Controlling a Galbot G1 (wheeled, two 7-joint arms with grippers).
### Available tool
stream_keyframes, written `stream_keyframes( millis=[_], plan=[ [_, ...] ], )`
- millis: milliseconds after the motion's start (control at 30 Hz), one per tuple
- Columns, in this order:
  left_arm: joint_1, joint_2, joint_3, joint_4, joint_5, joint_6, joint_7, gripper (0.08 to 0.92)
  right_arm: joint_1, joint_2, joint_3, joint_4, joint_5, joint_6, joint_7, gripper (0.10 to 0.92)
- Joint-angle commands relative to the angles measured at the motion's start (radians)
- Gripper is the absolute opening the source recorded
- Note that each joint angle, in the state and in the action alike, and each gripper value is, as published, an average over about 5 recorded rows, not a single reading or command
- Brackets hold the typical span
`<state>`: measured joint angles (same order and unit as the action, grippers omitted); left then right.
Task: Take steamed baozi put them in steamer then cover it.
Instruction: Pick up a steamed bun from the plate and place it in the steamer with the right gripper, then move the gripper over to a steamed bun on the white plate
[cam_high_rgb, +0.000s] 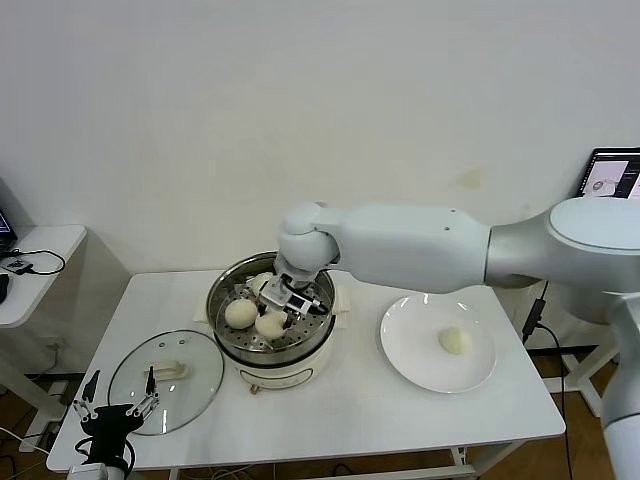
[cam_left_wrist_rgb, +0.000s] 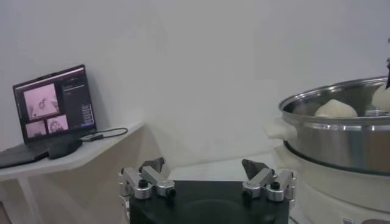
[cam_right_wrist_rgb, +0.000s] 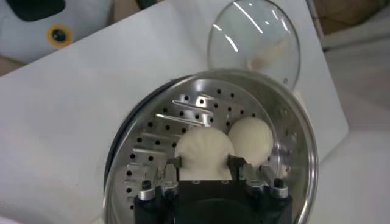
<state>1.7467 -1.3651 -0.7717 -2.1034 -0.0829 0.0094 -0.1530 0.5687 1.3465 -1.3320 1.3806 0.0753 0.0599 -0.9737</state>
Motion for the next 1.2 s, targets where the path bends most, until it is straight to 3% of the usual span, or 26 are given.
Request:
stream_keyframes(
  millis=[33, 667, 967, 1200],
  plan=[
    [0.000, -0.001, 0.001, 0.005, 0.001, -0.003, -0.001, 0.823, -0.011, 0.031, -0.016, -0.007, -0.063, 0.076, -0.022, 0.541],
    [0.000, -0.006, 0.006, 0.007, 0.002, -0.007, -0.003, 0.823, -0.031, 0.022, -0.020, 0.008, -0.092, 0.097, -0.025, 0.572],
    [0.001, -0.003, 0.005, 0.003, 0.001, -0.007, -0.002, 0.823, 0.015, -0.014, 0.004, 0.016, -0.095, 0.099, -0.020, 0.781],
    [-0.007, 0.007, 0.005, 0.005, 0.000, -0.006, -0.002, 0.823, 0.087, -0.126, 0.066, 0.037, -0.078, 0.076, -0.015, 0.822]
  ],
)
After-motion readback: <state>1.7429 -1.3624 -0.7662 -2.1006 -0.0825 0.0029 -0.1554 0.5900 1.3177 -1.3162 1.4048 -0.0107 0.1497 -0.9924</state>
